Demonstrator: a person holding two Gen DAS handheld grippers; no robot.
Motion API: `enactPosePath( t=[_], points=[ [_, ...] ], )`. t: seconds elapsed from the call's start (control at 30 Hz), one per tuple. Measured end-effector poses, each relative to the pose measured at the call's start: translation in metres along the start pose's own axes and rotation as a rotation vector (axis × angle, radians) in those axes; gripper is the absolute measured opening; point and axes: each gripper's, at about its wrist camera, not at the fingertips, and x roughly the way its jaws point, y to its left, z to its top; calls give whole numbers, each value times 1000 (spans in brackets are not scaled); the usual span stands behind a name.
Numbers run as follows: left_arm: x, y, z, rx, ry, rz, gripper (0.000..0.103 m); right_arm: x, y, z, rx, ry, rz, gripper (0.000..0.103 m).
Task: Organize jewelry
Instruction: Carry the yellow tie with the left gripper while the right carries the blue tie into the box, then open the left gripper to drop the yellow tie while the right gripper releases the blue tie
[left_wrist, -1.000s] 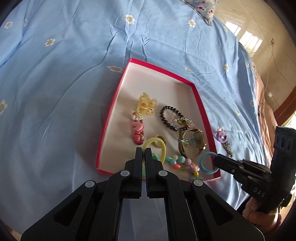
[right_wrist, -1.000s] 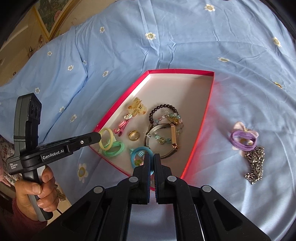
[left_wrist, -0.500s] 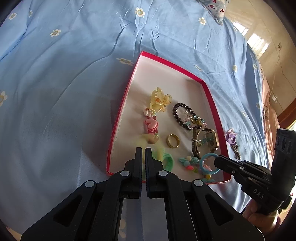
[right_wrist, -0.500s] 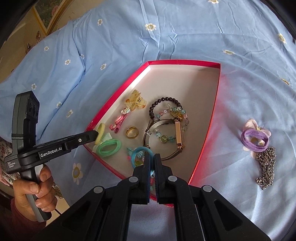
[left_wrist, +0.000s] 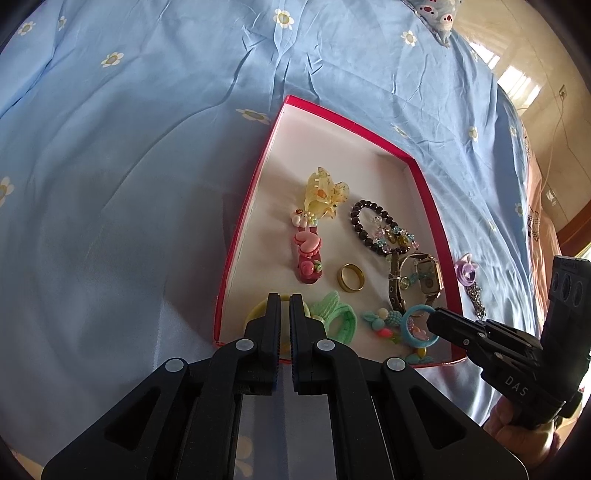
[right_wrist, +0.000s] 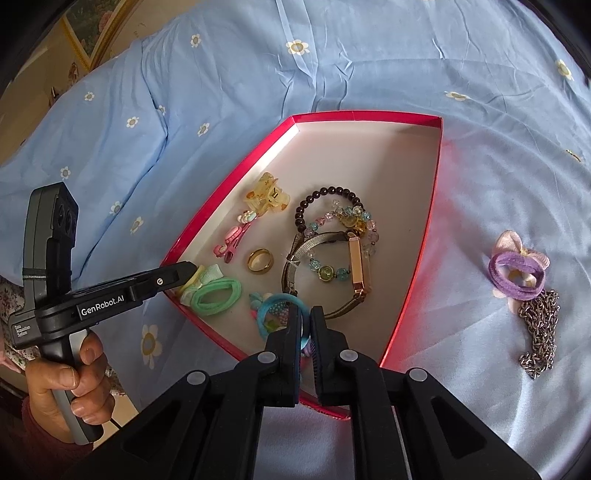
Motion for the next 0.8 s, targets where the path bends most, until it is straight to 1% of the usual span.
enactPosePath(
  t=[0.27, 0.33, 0.37, 0.63, 0.8],
  points=[
    [0, 0, 0, 0, 1, -1, 3, 1, -2, 0, 18, -1, 8, 11],
    [0, 0, 0, 0, 0, 0, 6, 1, -3, 0, 22, -3, 9, 16],
    [0, 0, 0, -1, 0, 0, 8, 2, -3, 0, 21, -3, 9, 17],
    [-1, -1, 0, 1, 2, 7, 13, 0, -2, 0, 19, -5, 8, 17],
    [-5, -5, -1, 12, -4, 12, 22, -3, -1, 0, 19, -11, 7, 18]
  ],
)
